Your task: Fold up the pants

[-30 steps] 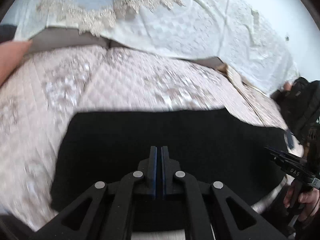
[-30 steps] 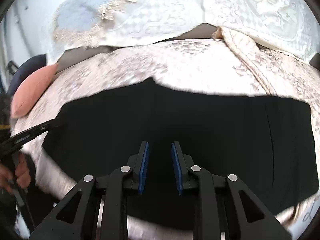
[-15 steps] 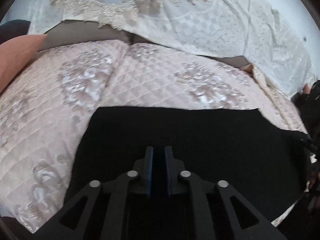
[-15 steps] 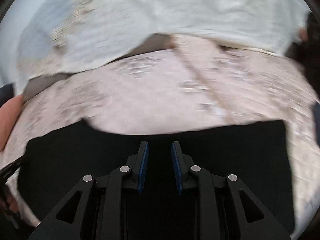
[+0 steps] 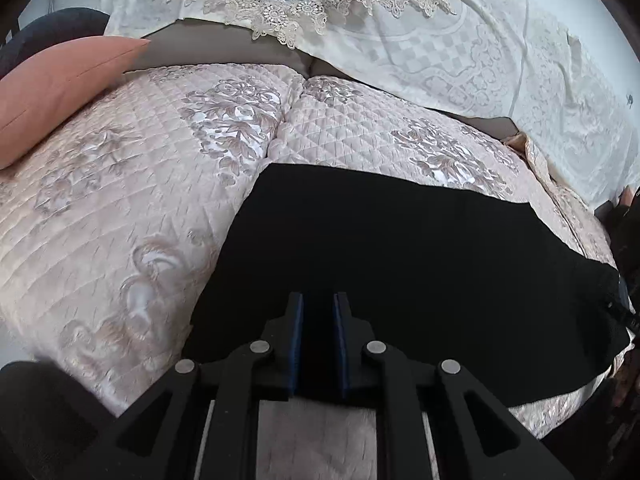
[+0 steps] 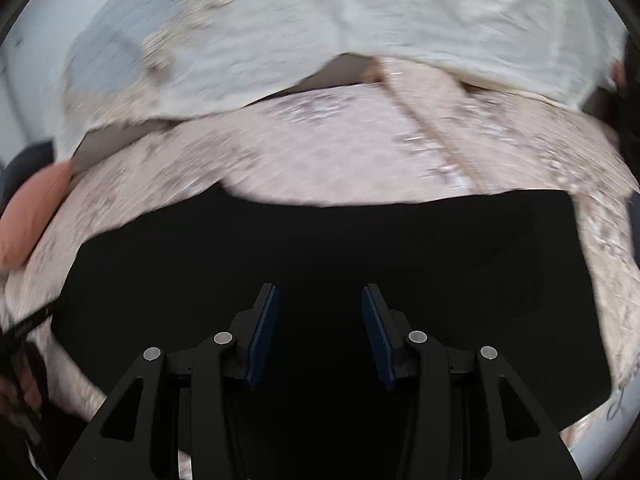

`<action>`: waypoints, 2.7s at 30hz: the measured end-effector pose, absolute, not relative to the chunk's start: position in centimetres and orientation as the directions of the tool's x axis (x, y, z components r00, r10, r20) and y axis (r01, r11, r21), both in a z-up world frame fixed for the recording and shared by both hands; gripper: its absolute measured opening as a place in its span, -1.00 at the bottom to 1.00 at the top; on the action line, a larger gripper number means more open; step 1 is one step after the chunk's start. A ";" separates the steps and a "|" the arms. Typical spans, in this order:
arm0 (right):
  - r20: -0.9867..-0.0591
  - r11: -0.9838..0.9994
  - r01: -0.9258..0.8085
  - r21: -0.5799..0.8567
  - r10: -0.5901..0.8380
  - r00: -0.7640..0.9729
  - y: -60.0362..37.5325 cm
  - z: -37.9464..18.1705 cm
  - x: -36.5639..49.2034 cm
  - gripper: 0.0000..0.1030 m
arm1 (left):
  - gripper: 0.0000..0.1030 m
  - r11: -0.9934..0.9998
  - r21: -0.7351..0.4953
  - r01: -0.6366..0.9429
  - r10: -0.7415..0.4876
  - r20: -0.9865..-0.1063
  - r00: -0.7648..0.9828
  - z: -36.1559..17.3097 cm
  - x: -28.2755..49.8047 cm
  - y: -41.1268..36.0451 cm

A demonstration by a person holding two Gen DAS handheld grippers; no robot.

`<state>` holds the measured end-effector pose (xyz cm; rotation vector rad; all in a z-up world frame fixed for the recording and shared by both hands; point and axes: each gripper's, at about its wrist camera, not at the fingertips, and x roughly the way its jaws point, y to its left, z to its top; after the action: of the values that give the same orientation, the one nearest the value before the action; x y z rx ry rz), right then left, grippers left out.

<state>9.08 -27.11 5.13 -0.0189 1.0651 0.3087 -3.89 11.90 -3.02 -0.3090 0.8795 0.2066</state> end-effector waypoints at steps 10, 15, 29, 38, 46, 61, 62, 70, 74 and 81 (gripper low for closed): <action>-0.858 0.909 -0.417 -0.002 0.213 0.468 -21.2 4.6 4.3 -0.14 | -0.67 0.957 -0.142 -0.253 0.061 -0.754 0.654 -1.5 -4.2 9.0; -0.876 0.895 -0.447 -0.006 0.211 0.434 -20.3 3.5 3.0 -0.14 | -0.66 0.967 -0.115 -0.227 0.056 -0.774 0.631 -2.5 -3.8 7.8; -0.874 0.902 -0.432 -0.006 0.206 0.441 -20.0 4.5 2.0 -0.08 | -0.58 0.963 -0.111 -0.244 0.071 -0.773 0.631 -2.3 -5.1 8.2; -0.879 0.891 -0.453 -0.015 0.204 0.430 -19.5 4.1 0.1 -0.08 | -0.46 0.949 -0.164 -0.271 0.043 -0.781 0.624 -2.8 -7.0 9.9; -0.867 0.889 -0.458 0.003 0.230 0.442 -19.0 4.8 0.3 -0.08 | -0.44 0.894 -0.247 -0.374 0.043 -0.783 0.621 -2.9 -8.7 13.1; -0.853 0.879 -0.476 0.029 0.270 0.447 -18.0 5.5 0.2 -0.08 | 0.10 0.774 -0.426 -0.469 -0.049 -0.779 0.625 -5.1 -8.3 15.9; -0.854 0.879 -0.477 0.027 0.268 0.446 -18.0 5.4 0.2 -0.08 | 0.11 0.765 -0.443 -0.467 -0.059 -0.771 0.634 -5.1 -8.1 16.0; -0.852 0.888 -0.459 0.027 0.260 0.453 -18.1 5.6 0.6 -0.08 | 0.13 0.721 -0.501 -0.479 -0.057 -0.732 0.679 -5.7 -6.1 16.9; -0.853 0.890 -0.455 0.023 0.255 0.455 -18.1 5.5 0.7 -0.08 | 0.03 0.749 -0.448 -0.488 -0.006 -0.741 0.671 -5.6 -5.6 16.4; -0.855 0.900 -0.435 0.025 0.245 0.457 -18.4 5.3 1.2 -0.08 | -0.83 0.801 -0.387 -0.457 0.031 -0.735 0.677 -4.0 -5.1 16.3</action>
<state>1.17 -18.38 5.32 -0.2082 1.0134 0.4231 -5.10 16.33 -4.00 -0.5914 0.7873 0.2928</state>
